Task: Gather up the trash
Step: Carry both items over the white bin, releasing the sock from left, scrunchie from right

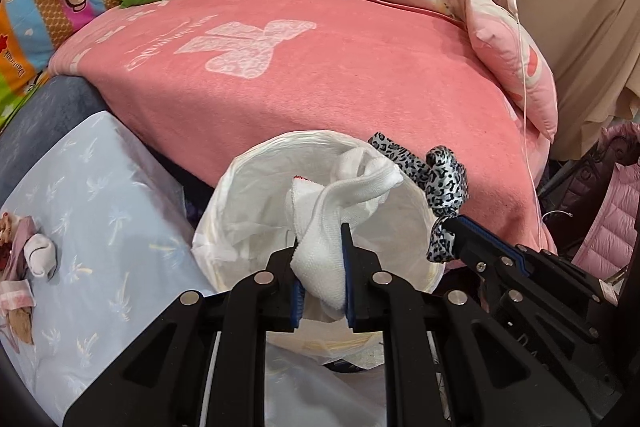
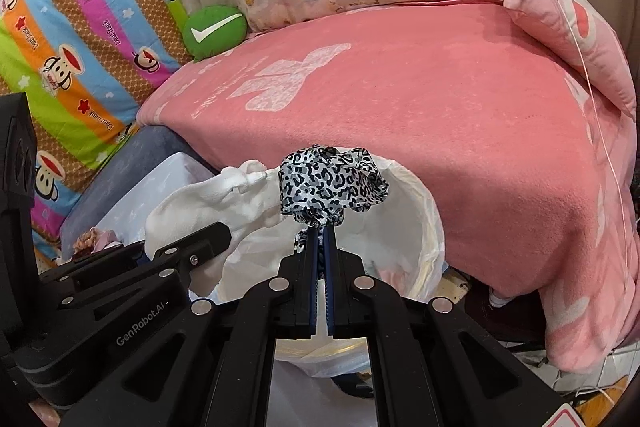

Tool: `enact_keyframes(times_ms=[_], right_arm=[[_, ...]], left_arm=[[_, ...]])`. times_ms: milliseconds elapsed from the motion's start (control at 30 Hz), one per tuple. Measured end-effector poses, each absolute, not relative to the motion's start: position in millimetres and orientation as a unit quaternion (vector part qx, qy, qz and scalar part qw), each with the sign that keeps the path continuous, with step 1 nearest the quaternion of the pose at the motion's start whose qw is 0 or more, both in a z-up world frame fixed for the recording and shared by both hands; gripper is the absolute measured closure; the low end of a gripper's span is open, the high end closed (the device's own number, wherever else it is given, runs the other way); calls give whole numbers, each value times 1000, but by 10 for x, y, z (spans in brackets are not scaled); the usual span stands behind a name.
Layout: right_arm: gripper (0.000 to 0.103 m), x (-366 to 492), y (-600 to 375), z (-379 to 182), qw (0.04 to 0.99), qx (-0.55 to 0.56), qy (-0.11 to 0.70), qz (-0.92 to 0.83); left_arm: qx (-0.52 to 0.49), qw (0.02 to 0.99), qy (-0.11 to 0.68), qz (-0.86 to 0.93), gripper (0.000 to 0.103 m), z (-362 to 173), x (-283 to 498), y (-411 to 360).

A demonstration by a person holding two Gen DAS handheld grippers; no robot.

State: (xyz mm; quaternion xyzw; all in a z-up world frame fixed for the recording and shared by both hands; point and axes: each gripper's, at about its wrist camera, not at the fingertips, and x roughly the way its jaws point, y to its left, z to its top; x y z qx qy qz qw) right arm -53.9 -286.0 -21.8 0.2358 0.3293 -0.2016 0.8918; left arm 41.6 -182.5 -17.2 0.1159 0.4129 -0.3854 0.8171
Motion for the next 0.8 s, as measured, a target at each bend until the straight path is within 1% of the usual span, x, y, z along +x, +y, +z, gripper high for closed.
enact_keyframes(times_ms=[533,633,733,767,800], right_arm=[[100,-772,-3287,-299,879,248,334,-233],[100,-725,-3302,-302,878,250,335,-232],[100,-625,-3257,-310,879,248,339,-224],[100,-577,-3231,-314,880,246,342,-222],[100,-528,-3210,-321,880,244,344,-219]], left_arm=[[123,800,429,-400,88,-392,475,-2052],[119,796,439,-399,86,-446,516,-2065],[121,799,442,-389,80,-494,556,-2045],[121,805,438,-381,71,-498,567,-2027],[120,811,436,-372,55,-503,589,-1995]])
